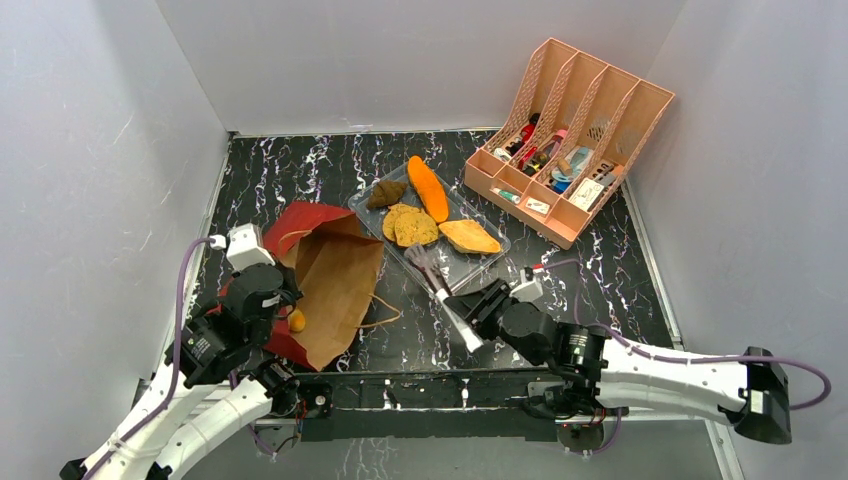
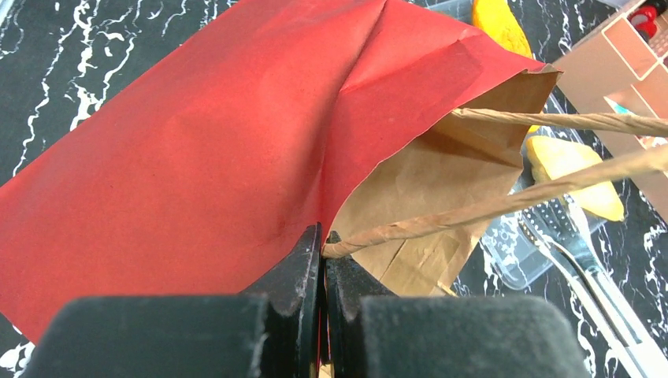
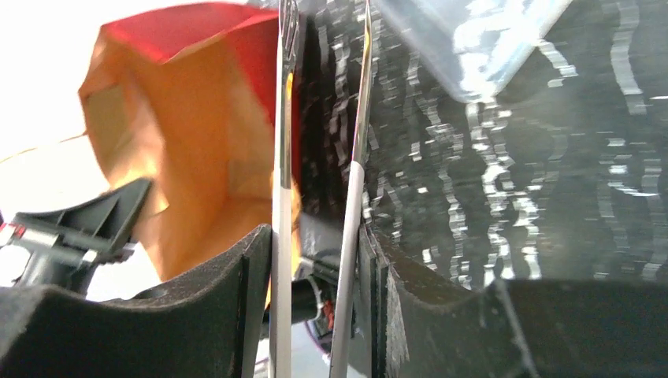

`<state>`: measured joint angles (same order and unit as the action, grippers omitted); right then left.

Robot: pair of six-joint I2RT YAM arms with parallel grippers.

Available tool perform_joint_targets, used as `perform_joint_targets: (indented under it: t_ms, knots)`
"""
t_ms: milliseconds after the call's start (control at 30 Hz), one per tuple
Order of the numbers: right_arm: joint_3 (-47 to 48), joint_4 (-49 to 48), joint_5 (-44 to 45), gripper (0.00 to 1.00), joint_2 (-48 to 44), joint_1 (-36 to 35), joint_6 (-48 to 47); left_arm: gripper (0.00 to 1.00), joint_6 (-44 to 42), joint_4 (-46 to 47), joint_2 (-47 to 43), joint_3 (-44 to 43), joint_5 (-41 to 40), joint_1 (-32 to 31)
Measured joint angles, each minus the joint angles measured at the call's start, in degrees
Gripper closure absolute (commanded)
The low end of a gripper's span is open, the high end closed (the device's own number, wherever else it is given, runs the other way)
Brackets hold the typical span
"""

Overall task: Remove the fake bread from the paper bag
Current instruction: Place the fake bread in the container, then take out the fake bread from the paper bag.

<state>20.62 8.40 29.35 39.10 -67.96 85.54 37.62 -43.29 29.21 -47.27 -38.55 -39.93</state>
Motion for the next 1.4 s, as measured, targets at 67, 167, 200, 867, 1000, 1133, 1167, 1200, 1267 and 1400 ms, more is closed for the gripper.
perform_joint_targets:
  t_ms: [67,167,200,867,1000,1133,1167,1200,1267,1400]
  knots:
    - [1.9,-2.3,1.3,0.61,1.3,-3.0,-2.2,1.00,-0.8,0.0,-0.1,0.0,1.3,0.0]
    - [4.1,-5.8,3.0,0.61,2.5,-6.4,-5.5,1.00,-1.8,0.1,0.1,0.0,3.0,0.0]
    - [4.3,-6.4,3.4,0.61,2.5,-6.9,-6.2,1.00,-2.2,0.2,0.2,0.0,3.6,0.0]
    - [5.0,-21.7,0.2,0.62,15.4,-16.5,-13.9,1.00,-11.2,6.7,4.9,2.2,15.1,0.0]
    - [4.8,-24.9,-1.3,0.61,18.8,-16.7,-13.7,1.00,-12.4,7.3,4.7,2.2,16.7,0.0]
    - [4.8,-27.1,-2.8,0.60,22.9,-16.7,-13.6,1.00,-13.2,7.8,3.4,2.2,18.3,0.0]
    - [4.8,-27.5,-3.3,0.60,24.0,-16.7,-13.5,1.00,-13.4,7.9,3.1,2.2,18.6,0.0]
    - [4.8,-27.7,-3.7,0.60,25.1,-16.7,-13.5,1.00,-13.5,8.0,2.8,2.3,18.8,0.0]
    - [4.8,-28.5,-4.6,0.60,27.4,-16.7,-13.5,1.00,-13.7,8.2,2.5,2.3,19.3,0.0]
    - [5.2,-29.7,-7.0,0.59,32.1,-16.7,-13.6,1.00,-14.1,8.6,2.5,2.3,20.2,0.0]
